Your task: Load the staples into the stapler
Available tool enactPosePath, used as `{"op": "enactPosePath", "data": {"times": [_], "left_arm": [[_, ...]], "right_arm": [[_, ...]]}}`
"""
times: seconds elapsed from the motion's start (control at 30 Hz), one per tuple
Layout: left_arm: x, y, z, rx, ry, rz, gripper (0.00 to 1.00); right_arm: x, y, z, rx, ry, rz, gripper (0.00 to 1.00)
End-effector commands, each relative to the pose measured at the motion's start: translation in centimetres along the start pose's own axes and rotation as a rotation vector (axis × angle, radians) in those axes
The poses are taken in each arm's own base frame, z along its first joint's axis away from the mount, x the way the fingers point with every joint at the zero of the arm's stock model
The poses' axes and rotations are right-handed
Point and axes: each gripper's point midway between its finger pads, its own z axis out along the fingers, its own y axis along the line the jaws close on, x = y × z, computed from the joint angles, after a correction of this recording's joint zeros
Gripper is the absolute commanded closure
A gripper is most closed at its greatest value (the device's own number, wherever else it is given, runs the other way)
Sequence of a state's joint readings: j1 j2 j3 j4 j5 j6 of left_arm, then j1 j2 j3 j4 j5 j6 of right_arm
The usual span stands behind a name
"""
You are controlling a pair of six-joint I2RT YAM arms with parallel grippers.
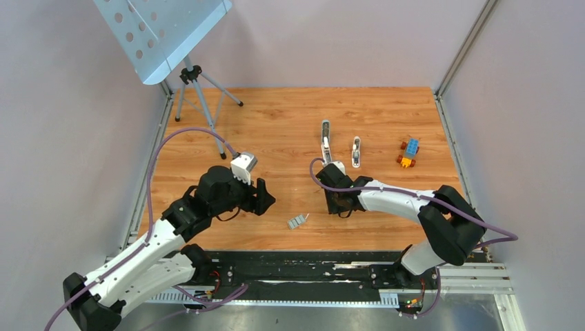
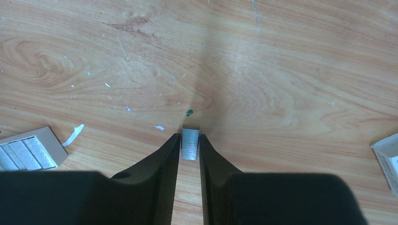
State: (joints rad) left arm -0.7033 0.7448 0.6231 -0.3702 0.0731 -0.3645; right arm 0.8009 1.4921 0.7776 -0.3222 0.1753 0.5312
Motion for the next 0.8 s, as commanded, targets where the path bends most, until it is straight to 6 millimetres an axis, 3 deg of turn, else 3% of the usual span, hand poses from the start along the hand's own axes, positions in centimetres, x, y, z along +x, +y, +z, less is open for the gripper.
{"op": "enactPosePath", "data": {"times": [0.0,0.2,0.4,0.53,0.77], "left_arm": [[-1.1,-0.4,-1.9,0.011,0.004,0.07,0.27],[-2.2,0.1,-4.1,-0.025,0.001,0.155,0.25],[-1.9,0.9,-4.5,-0.048,-0.042,0.184,0.24],[-2.0,1.0,-4.5,-0.055,-0.044,0.187,0.23],[-2.5,0.9,-5.4,-0.05,-0.09,0.188,0.23]], "right_arm": [[1.0,-1.0,0.2,0.021,0.034,-0.007,0.76],[0.0,-1.0,-0.3,0.018,0.006,-0.013,0.79],[-2.1,-1.7,-0.8,0.027,-0.019,-0.015,0.79],[-4.2,-3.1,-1.2,0.042,-0.045,0.001,0.79],[-8.5,-7.3,-1.3,0.08,-0.083,0.088,0.79]]}}
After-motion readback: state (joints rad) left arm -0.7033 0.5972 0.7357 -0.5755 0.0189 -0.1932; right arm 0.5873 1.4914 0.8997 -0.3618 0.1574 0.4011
